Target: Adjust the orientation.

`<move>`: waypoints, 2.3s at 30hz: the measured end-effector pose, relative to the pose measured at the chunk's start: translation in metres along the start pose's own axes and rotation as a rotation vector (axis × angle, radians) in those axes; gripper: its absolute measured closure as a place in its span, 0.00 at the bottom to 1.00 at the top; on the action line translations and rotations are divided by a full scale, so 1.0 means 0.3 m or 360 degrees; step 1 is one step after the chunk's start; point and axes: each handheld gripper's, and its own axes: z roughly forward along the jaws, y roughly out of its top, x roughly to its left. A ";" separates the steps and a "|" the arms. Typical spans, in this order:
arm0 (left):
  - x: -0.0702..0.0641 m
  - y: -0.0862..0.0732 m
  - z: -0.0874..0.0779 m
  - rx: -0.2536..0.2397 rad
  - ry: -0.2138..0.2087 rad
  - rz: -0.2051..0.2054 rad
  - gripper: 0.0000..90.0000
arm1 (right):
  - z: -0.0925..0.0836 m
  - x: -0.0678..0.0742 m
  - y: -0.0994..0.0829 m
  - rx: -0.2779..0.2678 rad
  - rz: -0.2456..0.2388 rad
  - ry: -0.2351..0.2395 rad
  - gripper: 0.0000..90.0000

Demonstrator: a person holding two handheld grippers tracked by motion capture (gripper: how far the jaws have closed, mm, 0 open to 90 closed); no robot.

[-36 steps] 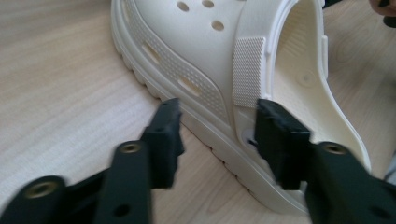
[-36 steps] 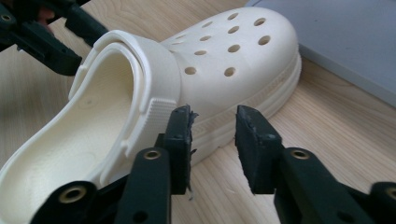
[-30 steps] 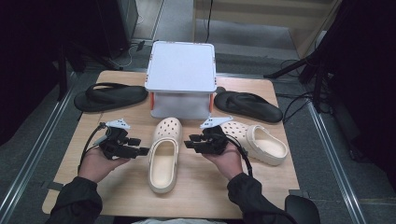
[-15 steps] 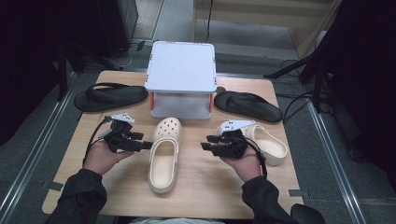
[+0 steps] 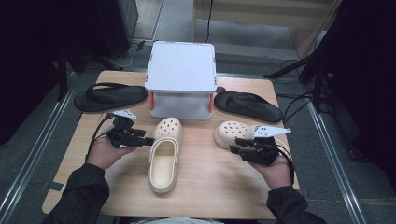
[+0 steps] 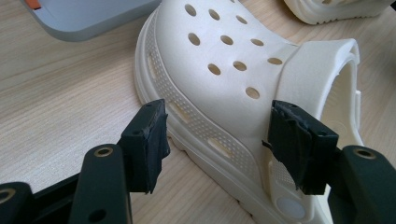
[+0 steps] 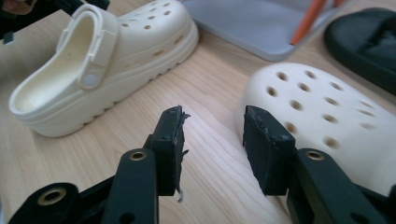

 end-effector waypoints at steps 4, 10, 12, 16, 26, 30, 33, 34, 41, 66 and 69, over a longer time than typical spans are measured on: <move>0.005 0.000 0.004 0.0003 0.0001 -0.0004 0.42 | -0.054 -0.034 -0.032 -0.0021 0.0035 -0.0056 0.65; 0.005 0.000 0.004 -0.0004 0.0006 0.0004 0.42 | -0.114 -0.078 -0.065 -0.0033 0.0061 -0.0116 0.65; 0.005 0.000 0.002 -0.0009 0.0012 0.0012 0.42 | -0.127 -0.089 -0.072 -0.0039 0.0073 -0.0132 0.65; 0.002 0.000 -0.001 -0.0018 0.0012 0.0017 0.42 | -0.135 -0.120 -0.089 -0.0019 0.0084 -0.0159 0.63; -0.008 -0.006 -0.011 -0.0016 0.0025 0.0058 0.42 | -0.099 -0.160 -0.082 0.0042 0.0074 -0.0172 0.63; -0.012 -0.016 -0.016 -0.0023 0.0027 0.0051 0.42 | -0.088 -0.184 -0.079 0.0061 0.0090 -0.0174 0.62; -0.016 -0.023 -0.021 -0.0027 0.0030 0.0053 0.42 | -0.068 -0.197 -0.077 0.0083 0.0091 -0.0165 0.63; -0.016 -0.025 -0.023 -0.0027 0.0035 0.0059 0.42 | -0.061 -0.200 -0.075 0.0093 0.0089 -0.0161 0.63; -0.016 -0.047 -0.042 -0.0053 0.0049 0.0042 0.42 | -0.012 -0.225 -0.060 0.0153 -0.0029 -0.0013 0.70; -0.037 -0.098 -0.082 -0.0109 0.0111 0.0002 0.43 | 0.120 -0.102 0.088 0.0152 -0.0044 0.0122 0.86; -0.037 -0.098 -0.081 -0.0110 0.0109 0.0000 0.43 | 0.146 -0.070 0.107 0.0149 -0.0051 0.0098 0.86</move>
